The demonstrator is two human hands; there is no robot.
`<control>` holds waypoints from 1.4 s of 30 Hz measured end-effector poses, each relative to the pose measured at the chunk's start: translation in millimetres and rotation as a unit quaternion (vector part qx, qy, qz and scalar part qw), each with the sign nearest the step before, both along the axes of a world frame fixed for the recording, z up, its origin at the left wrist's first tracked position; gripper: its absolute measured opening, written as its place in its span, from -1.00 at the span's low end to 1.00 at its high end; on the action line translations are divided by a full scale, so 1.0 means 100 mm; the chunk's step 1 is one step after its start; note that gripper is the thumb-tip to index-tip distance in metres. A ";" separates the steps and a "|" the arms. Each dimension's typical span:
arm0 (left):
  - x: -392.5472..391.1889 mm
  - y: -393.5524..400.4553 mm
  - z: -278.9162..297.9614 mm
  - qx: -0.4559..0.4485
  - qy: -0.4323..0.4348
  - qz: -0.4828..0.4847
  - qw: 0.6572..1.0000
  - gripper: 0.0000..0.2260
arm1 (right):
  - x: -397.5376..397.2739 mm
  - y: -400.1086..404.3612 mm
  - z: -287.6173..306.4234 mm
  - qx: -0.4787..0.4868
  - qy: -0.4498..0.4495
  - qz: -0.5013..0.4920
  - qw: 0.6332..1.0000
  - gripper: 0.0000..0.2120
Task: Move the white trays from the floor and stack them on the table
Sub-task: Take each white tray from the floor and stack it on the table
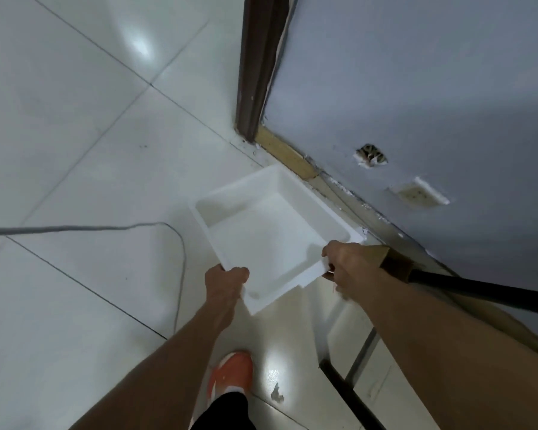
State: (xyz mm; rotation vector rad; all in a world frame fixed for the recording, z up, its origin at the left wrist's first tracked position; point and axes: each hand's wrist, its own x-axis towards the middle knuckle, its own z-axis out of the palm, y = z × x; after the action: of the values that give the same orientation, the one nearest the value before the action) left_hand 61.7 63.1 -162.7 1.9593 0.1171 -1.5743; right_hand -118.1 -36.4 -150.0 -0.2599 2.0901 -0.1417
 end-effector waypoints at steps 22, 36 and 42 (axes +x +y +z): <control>-0.09 0.08 4.22 -0.219 -0.144 -0.033 0.965 -0.78 | -0.67 0.24 4.35 -0.158 0.041 0.369 0.915 -0.67; -1.00 0.56 5.99 -0.331 -0.156 -0.075 0.928 -0.81 | -1.78 0.94 6.09 -0.234 0.033 0.367 0.900 -0.58; -1.39 0.77 6.36 -0.347 -0.164 -0.117 0.916 -0.80 | -2.27 1.38 6.33 -0.255 0.023 0.314 0.914 -0.53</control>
State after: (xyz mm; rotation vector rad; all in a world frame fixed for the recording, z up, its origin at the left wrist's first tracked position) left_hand -77.1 140.2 473.3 1.6494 -0.7396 -1.1613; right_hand -344.7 101.6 483.0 -1.2414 1.8791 -0.2913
